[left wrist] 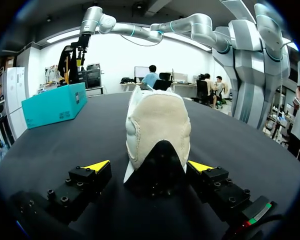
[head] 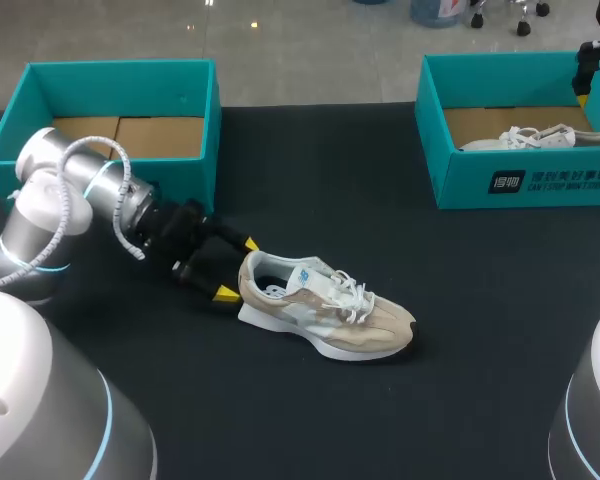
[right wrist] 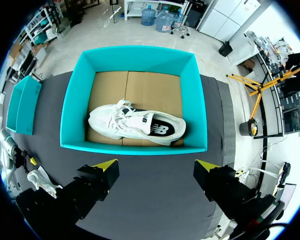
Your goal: Take the shoe out of the shoebox, open the shoe tongue, remove and reinsert the insole, then place the shoe into the shoebox
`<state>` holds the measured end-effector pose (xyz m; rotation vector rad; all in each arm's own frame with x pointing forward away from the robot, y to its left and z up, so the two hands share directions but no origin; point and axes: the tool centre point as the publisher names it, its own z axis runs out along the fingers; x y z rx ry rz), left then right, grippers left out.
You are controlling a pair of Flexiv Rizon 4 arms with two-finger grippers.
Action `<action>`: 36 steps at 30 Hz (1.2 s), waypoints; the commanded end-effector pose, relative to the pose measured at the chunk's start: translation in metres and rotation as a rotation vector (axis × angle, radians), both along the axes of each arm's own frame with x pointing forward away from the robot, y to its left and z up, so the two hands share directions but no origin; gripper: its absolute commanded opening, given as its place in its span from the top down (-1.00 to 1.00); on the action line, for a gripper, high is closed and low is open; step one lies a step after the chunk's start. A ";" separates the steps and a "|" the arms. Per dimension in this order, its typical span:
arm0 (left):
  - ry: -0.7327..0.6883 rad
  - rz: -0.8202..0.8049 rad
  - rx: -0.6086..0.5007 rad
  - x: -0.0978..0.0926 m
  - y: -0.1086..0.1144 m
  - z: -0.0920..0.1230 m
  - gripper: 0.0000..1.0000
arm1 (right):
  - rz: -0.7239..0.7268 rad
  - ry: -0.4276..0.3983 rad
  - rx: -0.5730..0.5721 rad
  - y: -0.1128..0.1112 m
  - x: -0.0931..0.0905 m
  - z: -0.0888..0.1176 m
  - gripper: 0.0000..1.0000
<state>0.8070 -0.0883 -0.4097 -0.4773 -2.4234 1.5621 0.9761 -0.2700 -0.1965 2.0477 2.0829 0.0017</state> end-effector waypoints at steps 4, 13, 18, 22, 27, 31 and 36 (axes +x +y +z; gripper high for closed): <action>0.022 -0.050 0.007 0.000 -0.011 -0.005 -1.00 | -0.001 -0.002 0.000 0.000 -0.001 0.000 -1.00; 0.021 -0.052 0.004 -0.009 -0.014 -0.006 -1.00 | -0.001 -0.002 0.000 0.000 -0.001 0.000 -1.00; 0.027 -0.053 -0.003 -0.013 -0.018 -0.009 -1.00 | -0.001 -0.002 0.000 0.000 -0.001 0.000 -1.00; 0.029 -0.050 -0.007 -0.015 -0.021 -0.011 -1.00 | -0.001 -0.002 0.000 0.000 -0.001 0.000 -1.00; 0.021 -0.031 -0.004 -0.017 -0.024 -0.014 -1.00 | -0.001 -0.002 0.000 0.000 -0.001 0.000 -1.00; 0.025 -0.025 -0.009 -0.018 -0.027 -0.016 -1.00 | -0.001 -0.002 0.000 0.000 -0.001 0.000 -1.00; 0.022 -0.021 -0.013 -0.020 -0.030 -0.013 -1.00 | -0.001 -0.002 0.000 0.000 -0.001 0.000 -1.00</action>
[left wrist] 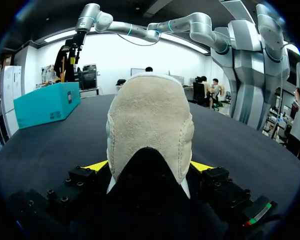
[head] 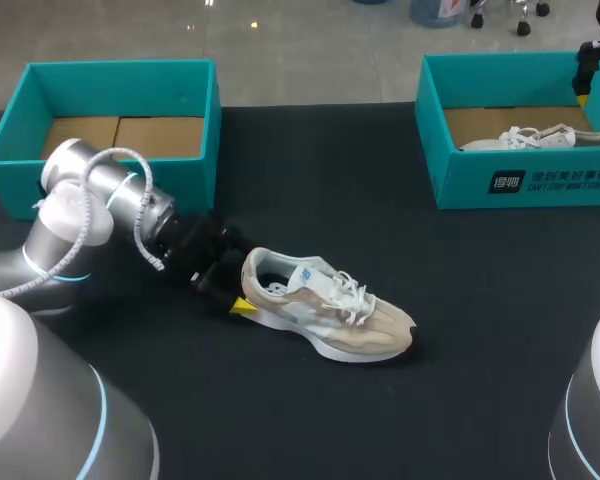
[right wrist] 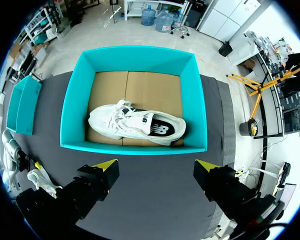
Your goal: Take the shoe out of the shoebox, open the shoe tongue, remove and reinsert the insole, then place the shoe into the shoebox
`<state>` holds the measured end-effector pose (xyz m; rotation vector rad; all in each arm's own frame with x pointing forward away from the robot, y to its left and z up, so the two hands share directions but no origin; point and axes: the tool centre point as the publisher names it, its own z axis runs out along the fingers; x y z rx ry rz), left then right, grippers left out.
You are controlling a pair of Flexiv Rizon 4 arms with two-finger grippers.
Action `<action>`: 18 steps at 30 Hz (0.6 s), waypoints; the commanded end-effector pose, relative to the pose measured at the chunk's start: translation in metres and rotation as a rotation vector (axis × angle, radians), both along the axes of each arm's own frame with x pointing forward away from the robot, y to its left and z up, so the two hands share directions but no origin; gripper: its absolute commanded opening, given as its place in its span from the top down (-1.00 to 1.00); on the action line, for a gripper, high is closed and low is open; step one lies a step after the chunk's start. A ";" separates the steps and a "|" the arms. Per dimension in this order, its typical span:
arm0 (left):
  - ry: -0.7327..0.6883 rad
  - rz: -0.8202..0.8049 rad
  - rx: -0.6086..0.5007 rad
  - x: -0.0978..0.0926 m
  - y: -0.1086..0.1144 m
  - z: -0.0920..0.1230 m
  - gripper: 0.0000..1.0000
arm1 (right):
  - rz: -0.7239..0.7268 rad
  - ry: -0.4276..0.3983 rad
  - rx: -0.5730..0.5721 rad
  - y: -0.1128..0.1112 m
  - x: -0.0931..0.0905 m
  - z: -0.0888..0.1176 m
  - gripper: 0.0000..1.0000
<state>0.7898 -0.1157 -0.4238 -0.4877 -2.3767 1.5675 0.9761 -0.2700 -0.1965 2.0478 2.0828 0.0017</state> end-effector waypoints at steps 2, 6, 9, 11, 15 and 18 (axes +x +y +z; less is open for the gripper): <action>-0.006 0.007 0.002 -0.004 -0.003 0.001 -0.57 | -0.001 -0.002 0.000 0.000 -0.001 0.000 -1.00; -0.001 0.010 0.003 -0.005 -0.002 0.001 0.29 | -0.001 -0.002 0.000 0.000 -0.001 0.000 -1.00; 0.002 0.014 0.000 -0.007 -0.001 0.002 1.00 | -0.001 -0.002 0.000 0.000 -0.001 0.000 -1.00; 0.002 0.019 -0.003 -0.008 0.000 0.002 1.00 | -0.001 -0.002 0.000 0.000 -0.001 0.000 -1.00; 0.016 0.066 -0.037 -0.011 0.003 0.005 1.00 | -0.001 -0.002 0.000 0.000 -0.001 0.000 -1.00; 0.022 0.123 -0.060 -0.011 0.007 0.007 1.00 | -0.001 -0.002 0.000 0.000 -0.001 0.000 -1.00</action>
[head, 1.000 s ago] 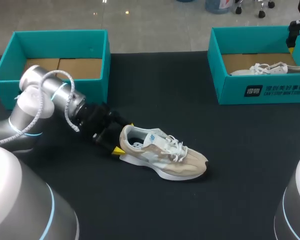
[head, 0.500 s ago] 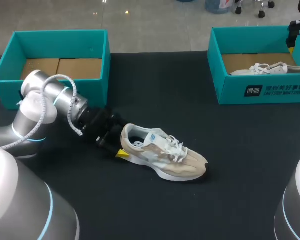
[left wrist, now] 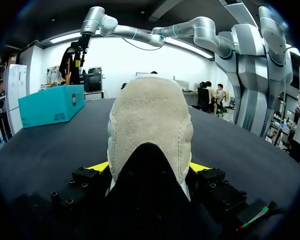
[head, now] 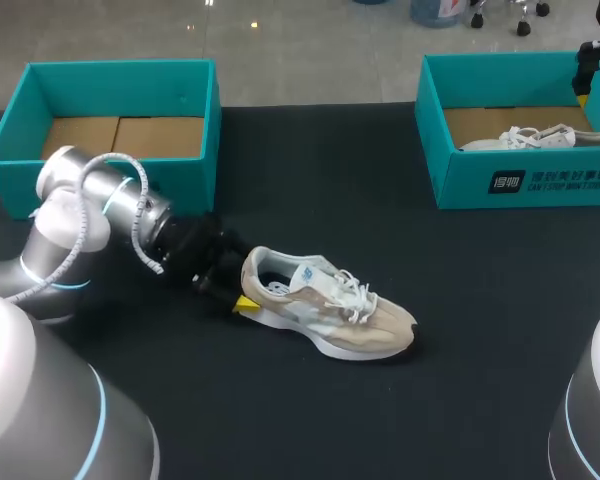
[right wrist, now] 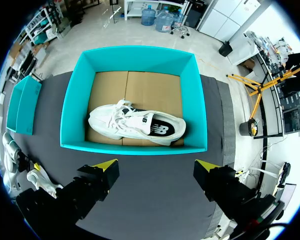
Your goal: Take the shoe out of the shoebox, open the shoe tongue, remove and reinsert the insole, then place the shoe into the shoebox
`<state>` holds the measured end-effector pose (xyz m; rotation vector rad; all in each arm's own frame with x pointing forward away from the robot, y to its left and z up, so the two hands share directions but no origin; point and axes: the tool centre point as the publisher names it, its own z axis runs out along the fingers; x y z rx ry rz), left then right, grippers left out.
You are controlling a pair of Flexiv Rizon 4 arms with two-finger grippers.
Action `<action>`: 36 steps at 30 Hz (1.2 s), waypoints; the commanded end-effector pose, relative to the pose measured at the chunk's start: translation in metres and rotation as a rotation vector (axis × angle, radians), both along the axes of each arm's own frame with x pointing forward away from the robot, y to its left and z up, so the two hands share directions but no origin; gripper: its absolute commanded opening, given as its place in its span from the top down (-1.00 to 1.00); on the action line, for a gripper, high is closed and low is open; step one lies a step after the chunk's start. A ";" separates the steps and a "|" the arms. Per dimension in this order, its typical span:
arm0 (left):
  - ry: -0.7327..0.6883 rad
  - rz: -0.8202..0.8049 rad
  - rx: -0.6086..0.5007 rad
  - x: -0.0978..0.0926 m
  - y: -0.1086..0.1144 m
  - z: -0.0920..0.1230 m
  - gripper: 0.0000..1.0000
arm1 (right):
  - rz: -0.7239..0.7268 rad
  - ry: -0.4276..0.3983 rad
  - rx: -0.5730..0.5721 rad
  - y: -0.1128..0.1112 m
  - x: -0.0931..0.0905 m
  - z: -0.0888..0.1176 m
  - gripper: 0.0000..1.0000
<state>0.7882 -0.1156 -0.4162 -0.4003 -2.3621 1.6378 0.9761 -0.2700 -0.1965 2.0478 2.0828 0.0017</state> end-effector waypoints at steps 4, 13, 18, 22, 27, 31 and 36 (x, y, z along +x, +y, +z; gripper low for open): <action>-0.008 0.112 -0.040 -0.010 0.010 0.002 1.00 | -0.001 -0.002 0.000 0.000 -0.001 0.000 -1.00; -0.043 0.211 -0.067 -0.009 0.017 0.006 1.00 | -0.001 -0.002 0.000 0.000 -0.001 0.000 -1.00; -0.028 0.244 -0.090 -0.004 0.017 0.007 1.00 | -0.001 -0.002 0.000 0.000 -0.001 0.000 -1.00; -0.017 0.250 -0.089 -0.003 0.016 0.008 1.00 | -0.001 -0.002 0.000 0.000 -0.001 0.000 -1.00; 0.005 0.261 -0.079 -0.005 0.016 0.011 1.00 | -0.001 -0.002 0.000 0.000 -0.001 0.000 -1.00; 0.025 0.265 -0.055 -0.010 0.017 0.009 1.00 | -0.001 -0.002 0.000 0.000 -0.001 0.000 -1.00; 0.045 0.265 -0.034 -0.013 0.018 0.000 1.00 | -0.001 -0.002 0.000 0.000 -0.001 0.000 -1.00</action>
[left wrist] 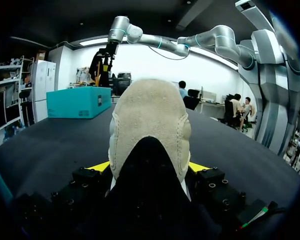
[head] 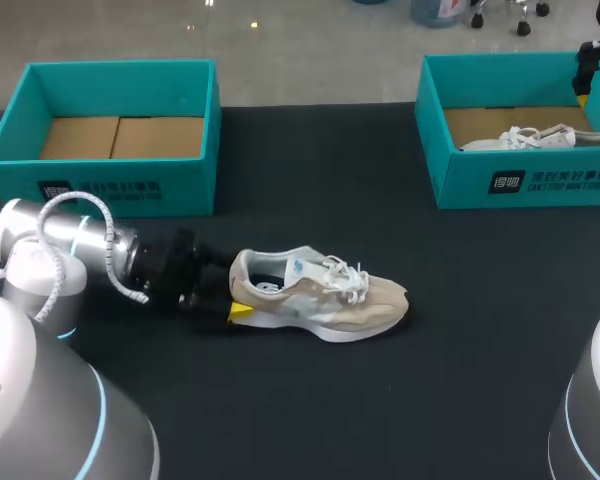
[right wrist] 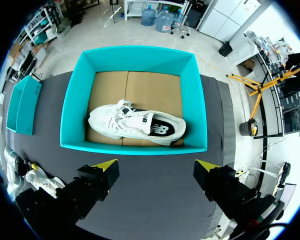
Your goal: Take the shoe out of the shoebox, open the shoe tongue, remove and reinsert the insole, then place the shoe into the shoebox
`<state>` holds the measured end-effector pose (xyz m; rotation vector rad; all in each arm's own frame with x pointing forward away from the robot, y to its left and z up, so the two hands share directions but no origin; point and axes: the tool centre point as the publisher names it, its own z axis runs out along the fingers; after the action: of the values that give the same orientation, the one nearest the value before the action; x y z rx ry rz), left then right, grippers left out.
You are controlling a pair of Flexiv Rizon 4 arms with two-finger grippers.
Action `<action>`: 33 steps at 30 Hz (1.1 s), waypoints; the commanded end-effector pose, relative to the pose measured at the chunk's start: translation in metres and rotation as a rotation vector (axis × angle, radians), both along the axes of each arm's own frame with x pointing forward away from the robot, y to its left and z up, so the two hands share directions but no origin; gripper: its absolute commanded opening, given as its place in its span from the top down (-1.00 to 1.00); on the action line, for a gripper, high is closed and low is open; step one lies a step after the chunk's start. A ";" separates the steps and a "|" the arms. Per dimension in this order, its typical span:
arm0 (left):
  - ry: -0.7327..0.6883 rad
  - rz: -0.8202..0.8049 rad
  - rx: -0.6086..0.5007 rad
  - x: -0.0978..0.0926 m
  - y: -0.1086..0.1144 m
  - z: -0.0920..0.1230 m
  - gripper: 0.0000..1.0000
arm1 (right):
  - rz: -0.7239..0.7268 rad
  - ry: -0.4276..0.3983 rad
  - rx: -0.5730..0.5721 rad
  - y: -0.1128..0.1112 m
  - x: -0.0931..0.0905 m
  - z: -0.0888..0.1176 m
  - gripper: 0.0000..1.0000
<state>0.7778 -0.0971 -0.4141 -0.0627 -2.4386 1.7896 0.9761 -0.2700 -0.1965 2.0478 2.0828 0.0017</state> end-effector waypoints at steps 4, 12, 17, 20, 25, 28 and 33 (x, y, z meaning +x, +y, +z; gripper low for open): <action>0.016 0.009 0.020 -0.004 0.001 -0.005 1.00 | -0.001 -0.002 0.000 0.000 -0.001 0.000 -1.00; 0.009 0.047 0.025 -0.009 0.002 -0.005 1.00 | -0.001 -0.002 0.000 0.000 -0.001 0.000 -1.00; 0.012 0.052 0.020 -0.010 0.002 -0.005 1.00 | -0.001 -0.002 0.000 0.000 -0.001 0.000 -1.00; 0.019 0.052 0.017 -0.010 0.001 -0.005 1.00 | -0.001 -0.002 0.000 0.000 -0.001 0.000 -1.00; 0.019 0.052 0.017 -0.010 0.001 -0.005 1.00 | -0.001 -0.002 0.000 0.000 -0.001 0.000 -1.00; 0.019 0.052 0.017 -0.010 0.001 -0.005 1.00 | -0.001 -0.002 0.000 0.000 -0.001 0.000 -1.00; 0.019 0.052 0.017 -0.010 0.001 -0.005 1.00 | -0.001 -0.002 0.000 0.000 -0.001 0.000 -1.00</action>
<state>0.7695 -0.0958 -0.4193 0.0166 -2.4616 1.7799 0.9761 -0.2700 -0.1965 2.0478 2.0828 0.0017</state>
